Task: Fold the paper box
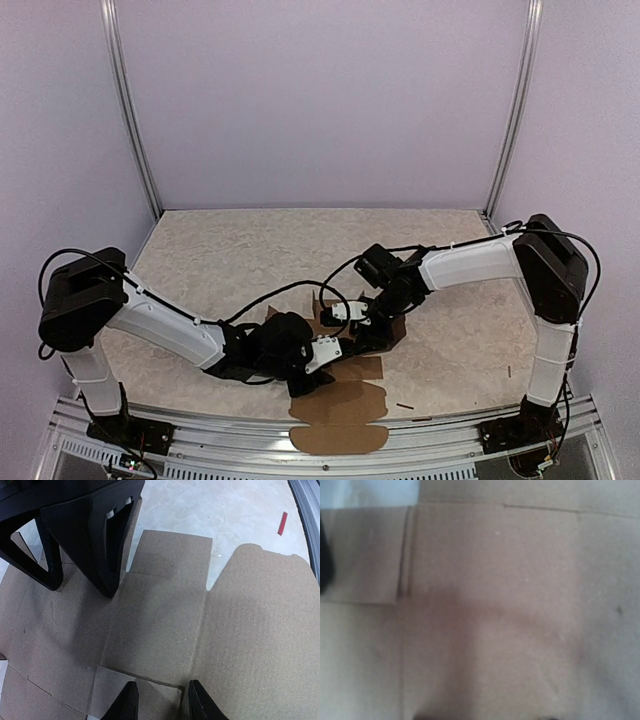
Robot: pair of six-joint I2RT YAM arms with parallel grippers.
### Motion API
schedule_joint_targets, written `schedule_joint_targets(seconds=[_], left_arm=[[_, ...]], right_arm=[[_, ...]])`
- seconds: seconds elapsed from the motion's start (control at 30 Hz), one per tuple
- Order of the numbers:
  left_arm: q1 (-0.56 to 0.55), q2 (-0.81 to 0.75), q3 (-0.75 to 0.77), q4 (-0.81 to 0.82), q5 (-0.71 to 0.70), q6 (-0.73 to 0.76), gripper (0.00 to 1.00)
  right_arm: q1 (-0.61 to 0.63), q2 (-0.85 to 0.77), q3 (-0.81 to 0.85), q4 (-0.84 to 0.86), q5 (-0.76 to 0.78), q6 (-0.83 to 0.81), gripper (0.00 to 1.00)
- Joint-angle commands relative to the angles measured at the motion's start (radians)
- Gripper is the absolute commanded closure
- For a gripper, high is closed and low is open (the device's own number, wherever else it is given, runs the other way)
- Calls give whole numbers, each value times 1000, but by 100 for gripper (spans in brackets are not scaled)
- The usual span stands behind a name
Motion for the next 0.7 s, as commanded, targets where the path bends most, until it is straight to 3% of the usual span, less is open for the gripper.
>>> schedule_joint_targets(seconds=[0.0, 0.37, 0.67], left_arm=[[29, 65, 17, -41, 86, -31, 65], [65, 88, 17, -57, 152, -68, 66], [139, 109, 30, -72, 261, -148, 66]], right_arm=[[5, 103, -61, -133, -20, 20, 45], [-152, -78, 54, -280, -179, -27, 44], [-190, -235, 24, -297, -243, -39, 43]])
